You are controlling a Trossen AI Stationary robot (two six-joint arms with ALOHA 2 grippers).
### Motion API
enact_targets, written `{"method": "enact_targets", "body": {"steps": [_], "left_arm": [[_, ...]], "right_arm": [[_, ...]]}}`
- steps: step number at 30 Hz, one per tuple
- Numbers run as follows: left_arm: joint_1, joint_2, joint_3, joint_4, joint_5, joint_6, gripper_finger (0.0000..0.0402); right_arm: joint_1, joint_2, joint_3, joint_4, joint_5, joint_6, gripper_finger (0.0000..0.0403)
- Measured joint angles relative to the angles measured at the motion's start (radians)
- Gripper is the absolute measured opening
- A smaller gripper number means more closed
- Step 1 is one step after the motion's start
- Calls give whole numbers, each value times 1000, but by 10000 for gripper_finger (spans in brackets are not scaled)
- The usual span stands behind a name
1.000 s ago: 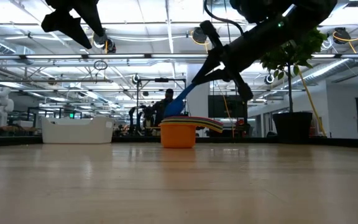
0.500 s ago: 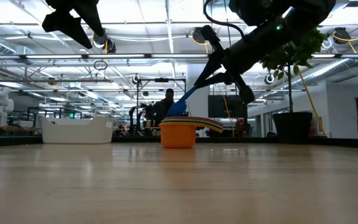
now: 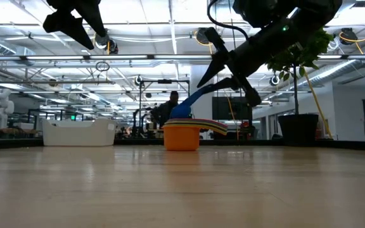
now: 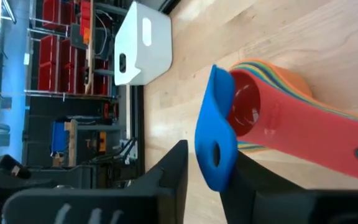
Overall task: Nest measuring cups in basket
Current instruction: Stack the blue measuring cup into the red measuring cup
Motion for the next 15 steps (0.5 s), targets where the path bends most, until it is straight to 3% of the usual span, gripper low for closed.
{"method": "enact_targets", "body": {"steps": [15], "left_arm": [[0, 0, 0, 0, 0, -7, 241]], "right_arm": [[0, -11, -1, -92, -56, 2, 125]]}}
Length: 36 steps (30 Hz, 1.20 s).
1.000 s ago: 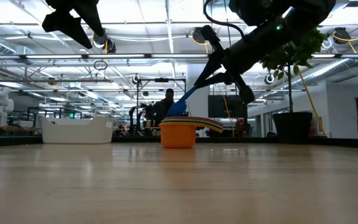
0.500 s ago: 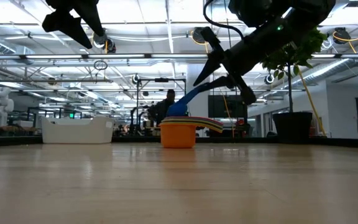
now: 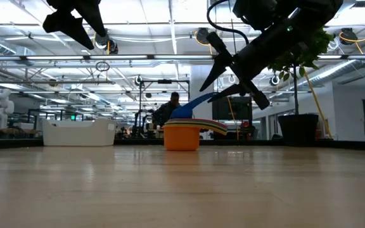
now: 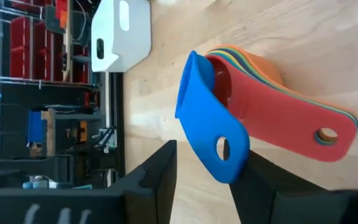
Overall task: Nest measuring cups in basket
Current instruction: Stack the blue measuring cup into the red measuring cup, then put the nested measuring cups into the white bin
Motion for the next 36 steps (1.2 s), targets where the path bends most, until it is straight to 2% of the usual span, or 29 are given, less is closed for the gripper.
{"method": "enact_targets", "body": {"steps": [12, 17, 22, 28, 36], "left_arm": [[0, 0, 0, 2, 0, 1, 241], [1, 0, 0, 5, -1, 2, 241], [1, 0, 0, 6, -5, 2, 241], [1, 0, 0, 6, -6, 1, 241], [1, 2, 0, 7, -9, -14, 241]], "right_arm": [[0, -58, 0, -147, -8, -73, 178], [-8, -86, -1, -236, -72, -111, 205], [-9, -113, 0, -330, -81, -122, 226], [-9, -147, 0, -418, -82, -136, 237], [-9, -146, 1, -406, -134, -185, 238]]}}
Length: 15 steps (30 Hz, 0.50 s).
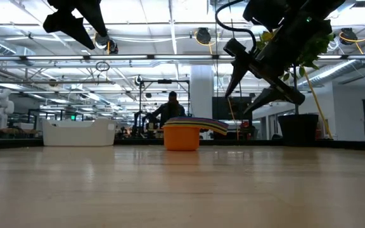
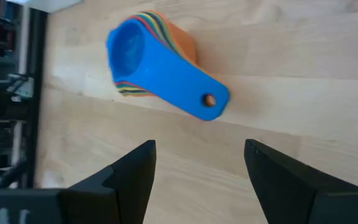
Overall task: Nest measuring cups in basket
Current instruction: Put the nested measuring cups into the white bin
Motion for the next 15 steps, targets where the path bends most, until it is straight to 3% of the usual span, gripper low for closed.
{"method": "enact_targets", "body": {"steps": [6, 15], "left_arm": [[0, 0, 0, 0, 0, -2, 241], [4, 0, 0, 35, 19, 15, 241]], "right_arm": [[0, 7, -32, 74, 0, -1, 238], [1, 7, -362, 642, 1, 211, 238]]}}
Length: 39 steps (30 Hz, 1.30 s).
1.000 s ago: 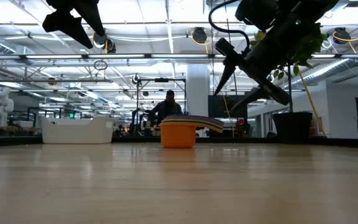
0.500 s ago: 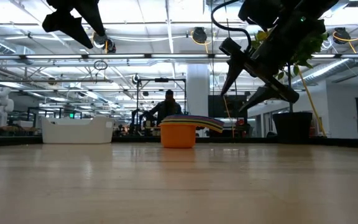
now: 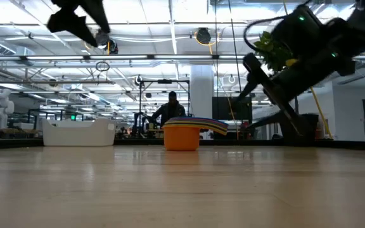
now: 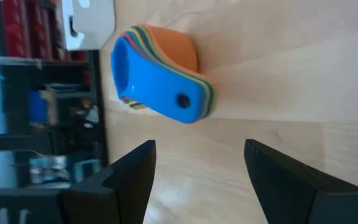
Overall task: Nest measuring cups in basket
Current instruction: Put the nested measuring cups into the white bin
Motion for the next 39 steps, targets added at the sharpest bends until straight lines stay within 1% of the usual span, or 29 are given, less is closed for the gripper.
{"method": "enact_targets", "body": {"steps": [3, 7, 9, 12, 14, 16, 21, 25, 28, 31, 34, 37, 39], "left_arm": [[23, 0, 0, 80, 83, 86, 241], [91, 48, 1, 158, 181, 205, 224], [138, 88, 0, 184, 243, 279, 207], [215, 164, 1, 267, 370, 388, 174], [261, 223, 0, 329, 455, 440, 151], [299, 275, 15, 367, 509, 472, 130], [356, 407, 145, 336, 521, 600, 85], [385, 515, 277, 311, 520, 719, 61], [409, 604, 353, 285, 520, 779, 48], [434, 681, 411, 222, 528, 790, 37], [454, 732, 443, 130, 525, 772, 29], [473, 770, 450, 43, 502, 703, 22], [486, 783, 445, 25, 496, 696, 16]], "right_arm": [[0, 0, -72, 94, -1, 50, 238], [0, 0, -94, 98, -28, 75, 238], [0, 1, -95, 90, -34, 78, 238], [0, 6, -95, 89, -26, 108, 238], [0, 6, -95, 90, -25, 128, 238], [0, 7, -95, 88, -23, 132, 238], [0, 7, -95, 89, -25, 152, 238], [-6, 7, -95, 75, -25, 153, 238], [-12, 7, -95, 48, -25, 150, 238], [-13, 7, -95, 37, -25, 146, 238], [-13, 7, -95, 38, -25, 149, 238], [-13, 7, -95, 45, -25, 153, 238], [-13, 7, -95, 42, -25, 173, 238]]}}
